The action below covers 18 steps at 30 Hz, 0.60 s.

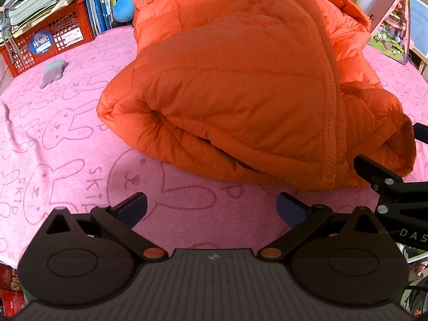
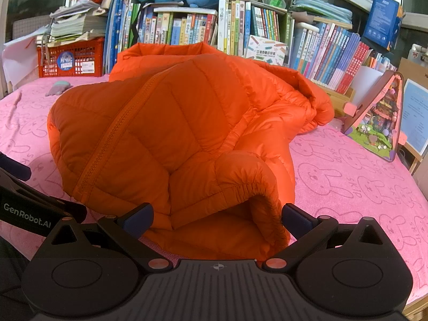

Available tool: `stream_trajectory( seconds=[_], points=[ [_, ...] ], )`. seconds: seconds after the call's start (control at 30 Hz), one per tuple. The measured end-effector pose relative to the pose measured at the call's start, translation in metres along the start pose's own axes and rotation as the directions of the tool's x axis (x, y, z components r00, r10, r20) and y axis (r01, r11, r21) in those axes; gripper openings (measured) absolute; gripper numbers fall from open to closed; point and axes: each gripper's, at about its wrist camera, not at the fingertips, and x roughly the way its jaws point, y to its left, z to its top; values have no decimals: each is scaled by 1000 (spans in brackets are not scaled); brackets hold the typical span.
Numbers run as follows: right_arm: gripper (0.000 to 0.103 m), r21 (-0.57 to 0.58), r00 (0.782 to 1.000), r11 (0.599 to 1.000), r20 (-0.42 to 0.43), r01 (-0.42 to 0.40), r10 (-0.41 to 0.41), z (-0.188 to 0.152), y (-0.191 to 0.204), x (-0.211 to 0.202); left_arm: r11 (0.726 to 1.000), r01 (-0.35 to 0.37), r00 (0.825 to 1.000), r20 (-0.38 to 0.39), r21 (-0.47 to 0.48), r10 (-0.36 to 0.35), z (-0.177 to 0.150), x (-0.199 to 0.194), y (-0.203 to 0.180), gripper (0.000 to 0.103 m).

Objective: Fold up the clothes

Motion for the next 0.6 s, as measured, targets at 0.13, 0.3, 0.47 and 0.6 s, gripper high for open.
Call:
stream_trajectory(
  seconds=[0.13,0.3,0.47,0.6],
  points=[
    [103,0,1000,1000,0,0,0,0,0,0,1000,-2,1000,-3,0,2,0,1,0,103],
    [103,0,1000,1000,-1,0,0,0,0,1,1000,-4,1000,-6,0,4,-1,1,0,103],
    [103,0,1000,1000,-2,-1,1,0,0,2,1000,-5,1000,-9,-3,5,-2,2,0,103],
    [103,0,1000,1000,-1,0,0,-2,0,3,1000,-13,1000,-6,-4,13,-1,2,1,103]
  ],
)
